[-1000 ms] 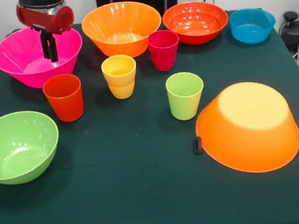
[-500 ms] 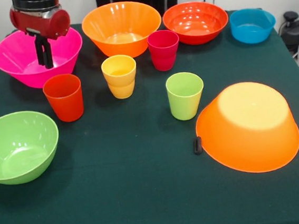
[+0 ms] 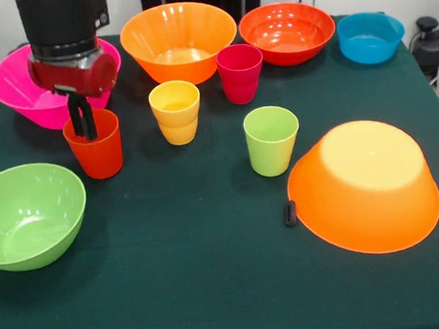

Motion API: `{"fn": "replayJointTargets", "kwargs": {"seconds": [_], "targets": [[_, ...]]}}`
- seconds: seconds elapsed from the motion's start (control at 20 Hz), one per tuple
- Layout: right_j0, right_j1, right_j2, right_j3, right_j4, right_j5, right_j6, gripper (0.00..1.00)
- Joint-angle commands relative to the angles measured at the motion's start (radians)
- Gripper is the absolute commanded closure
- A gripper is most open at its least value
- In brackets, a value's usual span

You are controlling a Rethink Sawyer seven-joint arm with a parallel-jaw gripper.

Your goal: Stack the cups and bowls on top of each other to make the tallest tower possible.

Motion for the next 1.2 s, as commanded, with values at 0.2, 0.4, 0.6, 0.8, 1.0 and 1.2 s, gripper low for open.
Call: {"fn": "replayJointTargets", "kwargs": {"seconds": [0.2, 0.4, 0.6, 0.8, 1.0, 1.2], "targets": [[-0.062, 0.168, 0.262, -0.133, -0.139, 0.149, -0.541, 1.0], [-0.072, 0.24, 0.318, -0.218, -0.119, 0.241, -0.672, 1.0], [-0.07, 0.242, 0.319, -0.228, -0.082, 0.282, -0.682, 1.0], [-0.078, 0.243, 0.316, -0.219, -0.067, 0.288, -0.679, 1.0], [-0.081, 0.242, 0.31, -0.214, -0.059, 0.306, -0.661, 1.0], [-0.088, 0.24, 0.309, -0.199, -0.064, 0.303, -0.64, 1.0]]}}
